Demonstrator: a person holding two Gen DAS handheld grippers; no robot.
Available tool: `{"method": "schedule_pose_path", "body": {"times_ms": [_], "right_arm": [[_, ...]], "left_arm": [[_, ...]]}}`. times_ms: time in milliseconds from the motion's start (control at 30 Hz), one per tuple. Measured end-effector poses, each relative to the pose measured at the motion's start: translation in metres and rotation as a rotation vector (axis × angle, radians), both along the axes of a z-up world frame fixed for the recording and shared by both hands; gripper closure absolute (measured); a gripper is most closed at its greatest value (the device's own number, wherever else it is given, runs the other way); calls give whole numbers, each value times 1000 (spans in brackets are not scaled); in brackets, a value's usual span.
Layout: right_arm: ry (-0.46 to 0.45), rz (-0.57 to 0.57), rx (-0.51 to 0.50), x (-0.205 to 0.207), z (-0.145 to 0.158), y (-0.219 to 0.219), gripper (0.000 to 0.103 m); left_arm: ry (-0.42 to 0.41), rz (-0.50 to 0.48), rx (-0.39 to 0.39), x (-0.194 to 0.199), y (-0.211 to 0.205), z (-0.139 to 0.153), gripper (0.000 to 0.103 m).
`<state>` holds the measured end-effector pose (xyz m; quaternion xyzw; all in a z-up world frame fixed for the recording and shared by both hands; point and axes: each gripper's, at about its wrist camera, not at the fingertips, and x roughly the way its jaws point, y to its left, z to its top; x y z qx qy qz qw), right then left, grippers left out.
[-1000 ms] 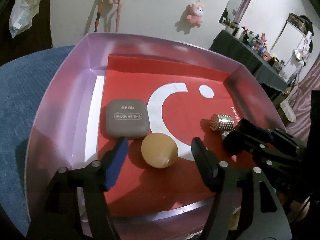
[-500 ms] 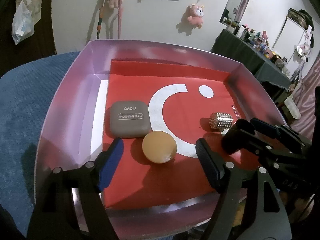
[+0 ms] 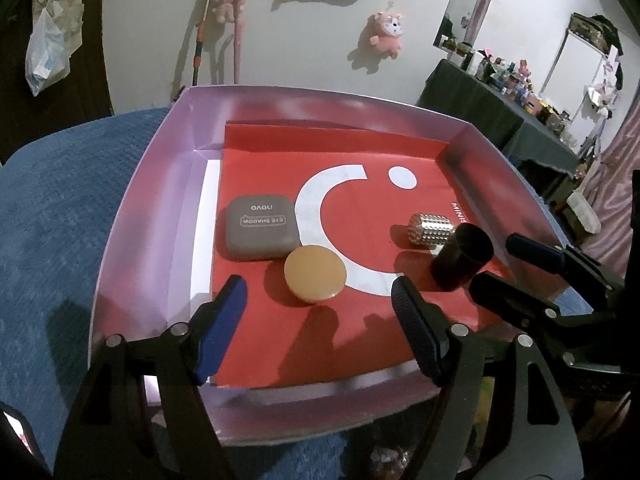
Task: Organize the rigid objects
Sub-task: 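Open both grippers and withdraw them from the box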
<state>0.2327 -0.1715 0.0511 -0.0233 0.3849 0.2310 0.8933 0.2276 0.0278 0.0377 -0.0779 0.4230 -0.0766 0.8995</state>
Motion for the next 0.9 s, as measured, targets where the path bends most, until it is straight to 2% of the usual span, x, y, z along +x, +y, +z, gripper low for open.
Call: {"method": "schedule_pose_path", "body": {"times_ms": [300, 400, 900], "right_arm": [[-3, 23, 43, -13, 8, -1, 12], [-15, 21, 53, -17, 13, -3, 0], [-23, 24, 101, -30, 21, -13, 0]], "left_arm": [[-13, -9, -6, -16, 2, 7, 29], [-13, -8, -29, -21, 5, 9, 29], [-10, 27, -46, -37, 10, 16, 29]]}}
